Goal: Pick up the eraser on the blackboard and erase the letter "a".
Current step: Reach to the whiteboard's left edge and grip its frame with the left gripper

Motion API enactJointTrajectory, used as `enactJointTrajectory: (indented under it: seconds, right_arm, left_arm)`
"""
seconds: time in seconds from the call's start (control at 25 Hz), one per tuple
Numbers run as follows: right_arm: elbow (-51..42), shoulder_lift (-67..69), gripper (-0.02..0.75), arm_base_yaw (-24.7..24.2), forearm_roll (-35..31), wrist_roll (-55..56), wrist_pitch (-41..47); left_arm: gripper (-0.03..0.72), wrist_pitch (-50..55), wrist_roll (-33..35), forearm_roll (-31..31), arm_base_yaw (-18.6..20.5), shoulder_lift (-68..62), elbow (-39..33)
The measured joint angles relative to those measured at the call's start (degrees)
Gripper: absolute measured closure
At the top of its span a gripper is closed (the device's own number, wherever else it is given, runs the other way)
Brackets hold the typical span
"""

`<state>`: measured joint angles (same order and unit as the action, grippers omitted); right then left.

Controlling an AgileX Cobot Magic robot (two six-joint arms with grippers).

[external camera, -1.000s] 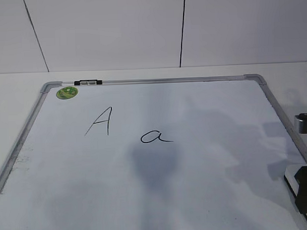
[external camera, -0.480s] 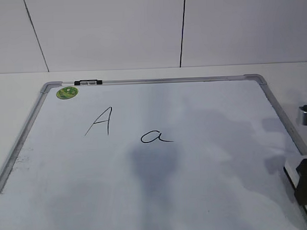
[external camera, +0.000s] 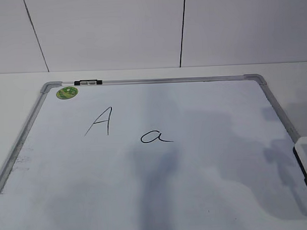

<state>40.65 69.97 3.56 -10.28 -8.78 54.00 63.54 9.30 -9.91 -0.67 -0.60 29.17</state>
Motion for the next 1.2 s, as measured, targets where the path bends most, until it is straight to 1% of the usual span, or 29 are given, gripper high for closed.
enactJointTrajectory:
  seconds: [0.2, 0.6, 0.96, 1.2]
  right_arm:
    - [0.0, -3.5, 0.167, 0.0, -1.0, 0.0, 3.8]
    - [0.3, -6.0, 0.167, 0.0, -1.1, -0.1, 7.6]
    - [6.4, -6.0, 0.167, 0.0, -2.0, -0.3, 9.6]
    - [9.9, -6.0, 0.167, 0.0, -3.2, -1.4, 10.4]
  left_arm:
    - [0.443, 0.0, 0.0, 0.0, 0.0, 0.0, 0.0]
    - [0.444, 0.0, 0.0, 0.0, 0.0, 0.0, 0.0]
    - [0.443, 0.0, 0.0, -0.2, 0.0, 0.0, 0.0]
    - [0.443, -0.1, 0.0, -3.0, 0.0, 0.0, 0.0]
